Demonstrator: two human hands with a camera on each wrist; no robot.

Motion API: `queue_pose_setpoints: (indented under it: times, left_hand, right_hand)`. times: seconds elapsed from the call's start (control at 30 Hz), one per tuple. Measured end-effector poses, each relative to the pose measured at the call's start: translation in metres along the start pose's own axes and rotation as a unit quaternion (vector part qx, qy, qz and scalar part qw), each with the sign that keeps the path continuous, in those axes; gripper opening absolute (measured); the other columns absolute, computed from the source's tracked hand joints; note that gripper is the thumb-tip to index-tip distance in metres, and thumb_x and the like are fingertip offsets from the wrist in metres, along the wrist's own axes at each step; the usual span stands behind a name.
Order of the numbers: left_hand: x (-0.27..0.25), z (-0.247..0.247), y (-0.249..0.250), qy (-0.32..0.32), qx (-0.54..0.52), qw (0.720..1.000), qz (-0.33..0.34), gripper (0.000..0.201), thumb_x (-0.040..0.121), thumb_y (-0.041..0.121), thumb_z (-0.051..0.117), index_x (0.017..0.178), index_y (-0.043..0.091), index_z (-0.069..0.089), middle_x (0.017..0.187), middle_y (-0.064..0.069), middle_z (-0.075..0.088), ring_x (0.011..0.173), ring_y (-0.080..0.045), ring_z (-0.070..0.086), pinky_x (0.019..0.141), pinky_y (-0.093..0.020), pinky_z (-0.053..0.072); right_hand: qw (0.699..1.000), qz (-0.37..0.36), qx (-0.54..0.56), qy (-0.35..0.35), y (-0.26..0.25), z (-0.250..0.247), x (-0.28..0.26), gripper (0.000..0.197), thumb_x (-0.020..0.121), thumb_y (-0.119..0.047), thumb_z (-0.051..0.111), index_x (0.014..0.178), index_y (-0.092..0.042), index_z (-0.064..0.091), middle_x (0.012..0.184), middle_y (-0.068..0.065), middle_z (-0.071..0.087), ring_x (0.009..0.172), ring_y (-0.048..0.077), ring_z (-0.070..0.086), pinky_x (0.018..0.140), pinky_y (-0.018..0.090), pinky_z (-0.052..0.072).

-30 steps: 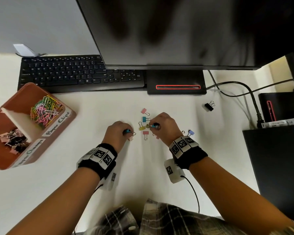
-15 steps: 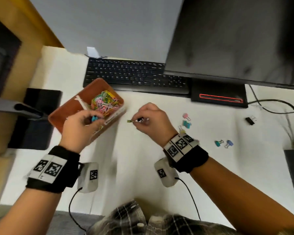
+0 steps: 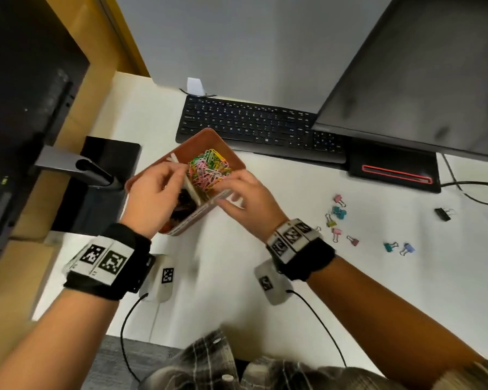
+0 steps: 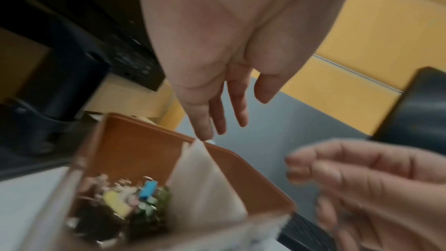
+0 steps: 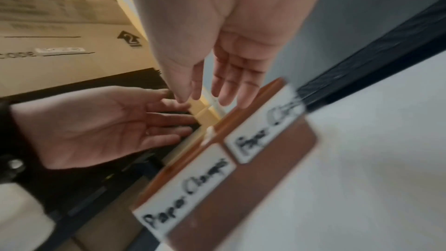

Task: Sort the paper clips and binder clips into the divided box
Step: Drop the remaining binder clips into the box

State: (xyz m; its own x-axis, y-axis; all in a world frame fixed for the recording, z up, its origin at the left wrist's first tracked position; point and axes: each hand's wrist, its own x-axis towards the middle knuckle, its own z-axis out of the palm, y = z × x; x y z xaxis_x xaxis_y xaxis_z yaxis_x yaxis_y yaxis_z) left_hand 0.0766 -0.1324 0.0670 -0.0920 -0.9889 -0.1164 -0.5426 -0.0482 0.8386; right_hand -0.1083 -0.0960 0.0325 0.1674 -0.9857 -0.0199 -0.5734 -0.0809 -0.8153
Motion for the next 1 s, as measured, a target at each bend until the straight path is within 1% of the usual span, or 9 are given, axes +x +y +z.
queue_pose_setpoints:
  times: [0.07, 0.13, 0.33, 0.47, 0.57, 0.67, 0.77, 0.83, 1.0]
  left_hand:
    - [-0.006, 0.025, 0.011, -0.047, -0.002, 0.998, 0.034, 0.012, 0.090, 0.023, 0.055, 0.099, 0.022, 0.063, 0.095, 0.008, 0.065, 0.085, -0.005, 0.060, 0.077, -0.019, 0.046]
    - [-0.013, 0.061, 0.018, -0.114, -0.012, 0.992, 0.043, 0.014, 0.087, 0.018, 0.060, 0.100, 0.021, 0.062, 0.091, 0.008, 0.065, 0.080, -0.004, 0.060, 0.070, -0.012, 0.045]
    - [-0.039, 0.190, 0.027, -0.237, 0.036, 0.970, 0.033, 0.026, 0.079, 0.023, 0.069, 0.103, 0.019, 0.061, 0.096, -0.001, 0.059, 0.076, -0.014, 0.060, 0.074, -0.024, 0.049]
    - [-0.042, 0.247, 0.020, -0.281, 0.123, 0.951, 0.031, 0.034, 0.077, 0.027, 0.070, 0.107, 0.017, 0.058, 0.104, -0.006, 0.053, 0.091, -0.022, 0.055, 0.085, -0.032, 0.045]
    - [-0.043, 0.261, 0.014, -0.282, 0.181, 0.940, 0.058, 0.021, 0.079, 0.016, 0.067, 0.099, 0.015, 0.062, 0.101, -0.008, 0.052, 0.091, -0.028, 0.055, 0.084, -0.036, 0.047]
    - [-0.043, 0.262, 0.014, -0.279, 0.206, 0.936, 0.065, 0.015, 0.078, 0.011, 0.066, 0.092, 0.015, 0.062, 0.095, -0.005, 0.054, 0.086, -0.022, 0.054, 0.081, -0.033, 0.047]
    - [-0.039, 0.259, 0.013, -0.283, 0.211, 0.933, 0.067, 0.014, 0.075, 0.010, 0.067, 0.085, 0.019, 0.062, 0.085, 0.001, 0.051, 0.078, -0.015, 0.050, 0.070, -0.022, 0.040]
    - [-0.036, 0.258, 0.015, -0.275, 0.204, 0.937, 0.064, 0.015, 0.073, 0.007, 0.068, 0.081, 0.018, 0.064, 0.082, 0.002, 0.051, 0.073, -0.013, 0.050, 0.063, -0.011, 0.033]
    - [-0.023, 0.259, 0.020, -0.253, 0.170, 0.951, 0.050, 0.017, 0.071, 0.001, 0.071, 0.076, 0.017, 0.071, 0.074, 0.010, 0.047, 0.066, -0.003, 0.050, 0.066, 0.000, 0.034]
  right_hand:
    - [0.997, 0.057, -0.053, 0.026, 0.040, -0.027, -0.036, 0.025, 0.082, -0.023, 0.068, 0.107, -0.023, 0.064, 0.105, -0.008, 0.050, 0.084, 0.007, 0.050, 0.074, 0.011, 0.043]
    - [0.983, 0.140, -0.103, 0.064, 0.082, -0.053, -0.077, 0.029, 0.079, -0.024, 0.071, 0.107, -0.022, 0.064, 0.105, -0.004, 0.052, 0.090, 0.013, 0.054, 0.083, 0.027, 0.050]
    - [0.938, 0.300, -0.170, 0.044, 0.159, -0.104, -0.161, 0.036, 0.075, -0.018, 0.073, 0.110, -0.012, 0.065, 0.107, 0.012, 0.056, 0.098, 0.031, 0.055, 0.091, 0.042, 0.046]
    - [0.950, 0.276, -0.137, 0.055, 0.174, -0.105, -0.158, 0.022, 0.080, -0.010, 0.067, 0.102, -0.006, 0.069, 0.103, 0.016, 0.060, 0.093, 0.033, 0.059, 0.087, 0.033, 0.046]
    - [0.953, 0.278, -0.110, 0.056, 0.181, -0.108, -0.157, 0.015, 0.082, -0.007, 0.063, 0.094, -0.006, 0.071, 0.097, 0.016, 0.065, 0.092, 0.033, 0.061, 0.086, 0.034, 0.047]
    - [0.956, 0.271, -0.103, 0.035, 0.186, -0.112, -0.159, 0.021, 0.082, -0.007, 0.063, 0.101, -0.011, 0.068, 0.095, 0.012, 0.064, 0.088, 0.026, 0.060, 0.084, 0.033, 0.047]
    - [0.963, 0.262, -0.062, 0.016, 0.188, -0.122, -0.152, 0.033, 0.081, 0.001, 0.062, 0.111, -0.012, 0.064, 0.093, 0.005, 0.049, 0.073, 0.011, 0.052, 0.079, 0.020, 0.039]
    - [0.967, 0.249, -0.036, 0.031, 0.191, -0.134, -0.140, 0.048, 0.079, 0.004, 0.063, 0.121, -0.016, 0.057, 0.104, 0.003, 0.043, 0.066, 0.004, 0.051, 0.079, 0.018, 0.042]
    - [0.968, 0.249, 0.004, -0.022, 0.193, -0.149, -0.101, 0.075, 0.077, 0.005, 0.067, 0.138, -0.029, 0.039, 0.141, 0.004, 0.025, 0.075, 0.020, 0.063, 0.085, 0.023, 0.051]
